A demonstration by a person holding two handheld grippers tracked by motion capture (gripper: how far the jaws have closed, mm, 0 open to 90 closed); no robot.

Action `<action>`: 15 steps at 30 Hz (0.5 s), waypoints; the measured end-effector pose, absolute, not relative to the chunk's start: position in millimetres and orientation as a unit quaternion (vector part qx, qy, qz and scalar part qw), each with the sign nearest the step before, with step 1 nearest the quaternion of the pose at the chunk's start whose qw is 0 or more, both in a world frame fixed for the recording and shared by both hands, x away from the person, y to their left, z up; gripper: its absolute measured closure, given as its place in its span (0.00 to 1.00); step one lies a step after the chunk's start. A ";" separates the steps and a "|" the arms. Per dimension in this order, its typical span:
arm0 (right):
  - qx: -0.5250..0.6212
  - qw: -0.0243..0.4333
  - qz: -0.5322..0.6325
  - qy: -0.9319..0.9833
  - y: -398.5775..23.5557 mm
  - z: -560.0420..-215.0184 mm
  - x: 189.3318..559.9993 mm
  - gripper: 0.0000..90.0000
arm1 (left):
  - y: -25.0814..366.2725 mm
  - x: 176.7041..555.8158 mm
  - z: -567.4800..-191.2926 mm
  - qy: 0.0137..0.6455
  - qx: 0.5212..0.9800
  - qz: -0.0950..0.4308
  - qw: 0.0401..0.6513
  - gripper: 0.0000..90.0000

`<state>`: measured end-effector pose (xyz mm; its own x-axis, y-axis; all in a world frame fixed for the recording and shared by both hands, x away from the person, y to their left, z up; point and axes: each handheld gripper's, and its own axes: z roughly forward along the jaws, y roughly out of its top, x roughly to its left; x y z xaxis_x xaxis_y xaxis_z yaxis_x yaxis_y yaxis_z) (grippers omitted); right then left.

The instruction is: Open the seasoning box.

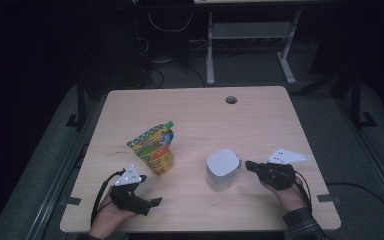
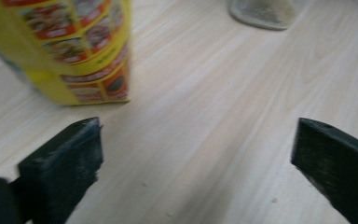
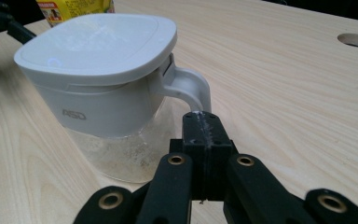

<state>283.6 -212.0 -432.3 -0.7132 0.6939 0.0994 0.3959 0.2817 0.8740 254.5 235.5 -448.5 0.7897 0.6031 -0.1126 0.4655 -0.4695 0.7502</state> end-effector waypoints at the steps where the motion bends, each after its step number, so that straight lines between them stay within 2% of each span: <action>1: 0.346 0.153 0.490 0.785 -212.5 -431.7 283.8 1.00 | 234.4 253.2 -448.4 0.310 0.855 0.081 0.408 0.04; 15: 0.335 0.157 0.511 0.776 -212.6 -420.0 287.8 1.00 | 214.0 250.6 -444.9 0.276 0.861 0.072 0.421 0.05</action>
